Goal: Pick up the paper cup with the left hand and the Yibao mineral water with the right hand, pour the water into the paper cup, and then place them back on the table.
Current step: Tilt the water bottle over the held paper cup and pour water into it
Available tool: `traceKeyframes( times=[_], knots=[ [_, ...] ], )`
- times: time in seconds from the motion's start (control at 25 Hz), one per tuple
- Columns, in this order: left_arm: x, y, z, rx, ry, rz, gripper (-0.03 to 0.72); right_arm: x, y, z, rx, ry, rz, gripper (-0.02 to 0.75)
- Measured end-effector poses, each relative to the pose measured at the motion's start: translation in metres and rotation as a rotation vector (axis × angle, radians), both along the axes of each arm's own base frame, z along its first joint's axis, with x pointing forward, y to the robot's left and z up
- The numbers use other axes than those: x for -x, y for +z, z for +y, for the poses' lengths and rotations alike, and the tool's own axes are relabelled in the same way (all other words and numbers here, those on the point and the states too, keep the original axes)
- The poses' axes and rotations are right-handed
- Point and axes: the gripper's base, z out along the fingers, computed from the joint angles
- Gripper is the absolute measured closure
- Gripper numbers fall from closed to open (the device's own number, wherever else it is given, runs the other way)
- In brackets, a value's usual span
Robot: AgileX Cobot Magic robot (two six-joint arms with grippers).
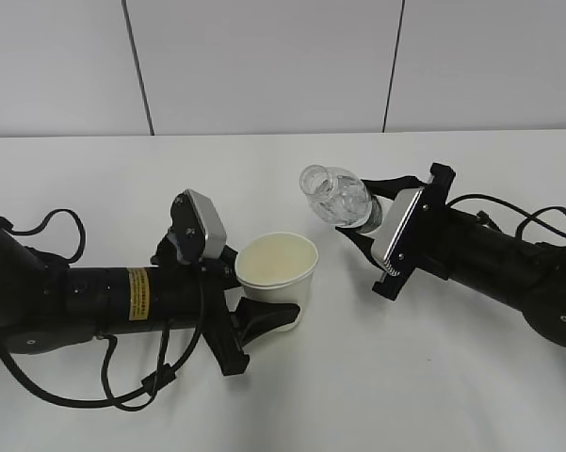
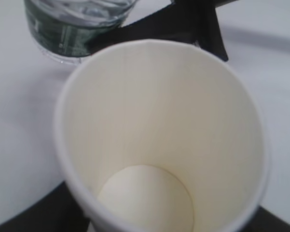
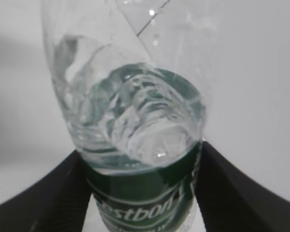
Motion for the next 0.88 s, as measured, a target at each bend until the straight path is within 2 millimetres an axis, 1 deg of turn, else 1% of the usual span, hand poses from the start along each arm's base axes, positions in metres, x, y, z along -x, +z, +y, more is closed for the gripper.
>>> traceKeyframes(
  times=[0.32,0.76,0.88],
  knots=[
    [-0.0012,-0.0048,-0.0009,0.036,0.008,-0.016,0.258,-0.0048,0.0037,0.0007,0.008,0.002,-0.028,0.284],
    [-0.0029,-0.0054,-0.0004,0.037,0.024,-0.031,0.258,-0.0053,0.0041,0.0007,0.113,0.021,-0.106,0.284],
    [-0.0020,-0.0052,-0.0009,0.038,0.014,-0.033,0.258,-0.0073,0.0071,0.0010,0.125,0.023,-0.128,0.284]
  ],
)
